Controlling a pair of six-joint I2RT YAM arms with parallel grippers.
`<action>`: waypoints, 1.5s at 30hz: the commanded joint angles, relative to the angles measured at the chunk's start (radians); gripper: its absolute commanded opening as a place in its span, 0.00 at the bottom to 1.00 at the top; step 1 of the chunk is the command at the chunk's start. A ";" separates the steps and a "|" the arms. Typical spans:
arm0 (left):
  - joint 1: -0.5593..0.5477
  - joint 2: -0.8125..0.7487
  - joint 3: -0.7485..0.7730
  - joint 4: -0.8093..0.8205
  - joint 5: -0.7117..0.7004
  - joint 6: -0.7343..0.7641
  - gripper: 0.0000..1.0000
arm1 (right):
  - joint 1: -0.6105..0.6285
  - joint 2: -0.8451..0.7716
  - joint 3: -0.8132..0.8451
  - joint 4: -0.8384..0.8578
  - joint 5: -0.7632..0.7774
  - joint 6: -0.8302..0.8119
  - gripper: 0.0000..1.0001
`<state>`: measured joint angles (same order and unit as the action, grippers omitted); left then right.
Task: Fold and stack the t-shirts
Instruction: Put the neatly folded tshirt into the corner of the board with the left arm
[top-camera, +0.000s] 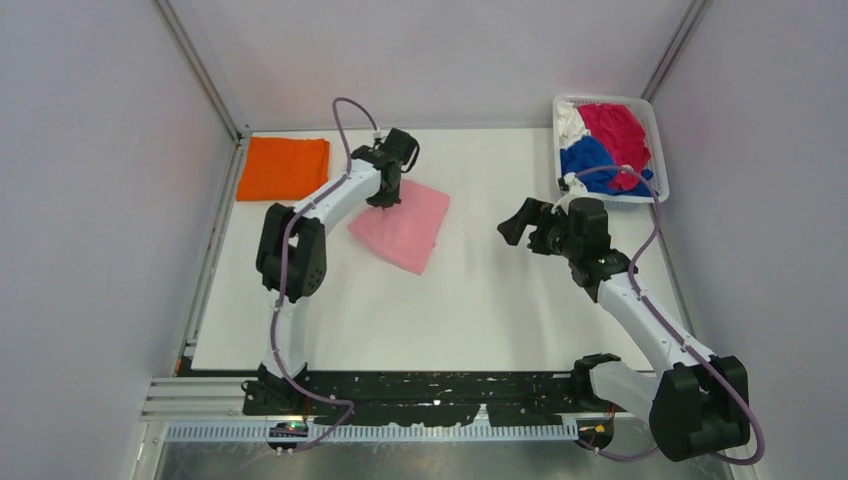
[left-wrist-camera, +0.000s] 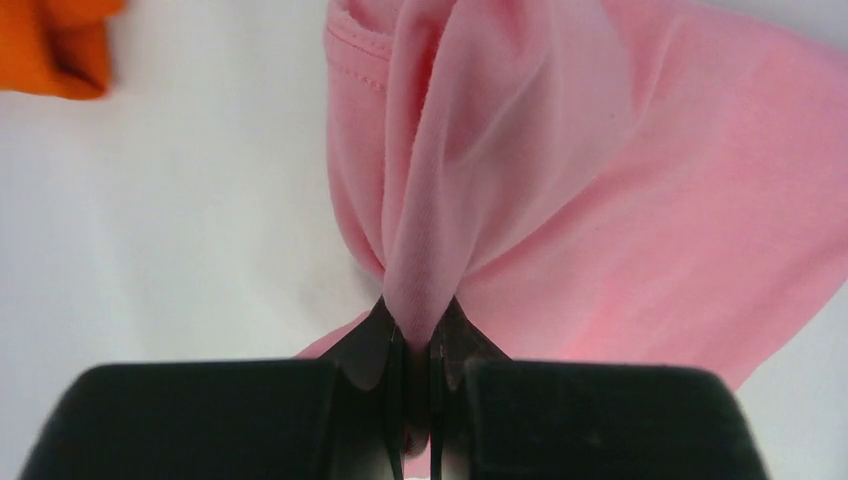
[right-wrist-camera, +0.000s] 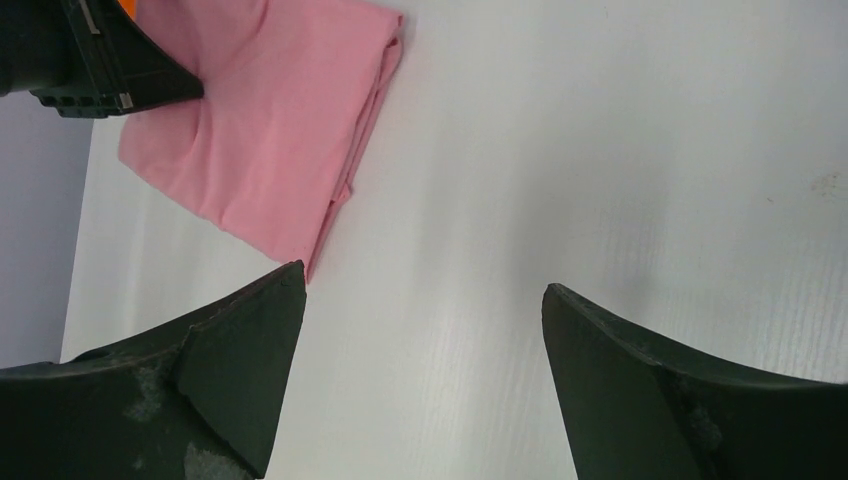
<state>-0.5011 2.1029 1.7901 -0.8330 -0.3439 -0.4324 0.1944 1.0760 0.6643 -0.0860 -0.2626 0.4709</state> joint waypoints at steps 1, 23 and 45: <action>0.048 0.003 0.090 -0.033 -0.286 0.110 0.00 | 0.002 -0.047 -0.019 0.053 0.032 -0.025 0.95; 0.268 0.126 0.428 0.181 -0.337 0.506 0.00 | 0.003 -0.058 -0.063 0.168 0.093 -0.043 0.95; 0.338 0.092 0.537 0.174 -0.248 0.518 0.00 | 0.002 -0.067 -0.056 0.128 0.101 -0.036 0.96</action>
<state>-0.1936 2.2429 2.2795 -0.7010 -0.6109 0.0895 0.1944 1.0382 0.5961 0.0284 -0.1749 0.4461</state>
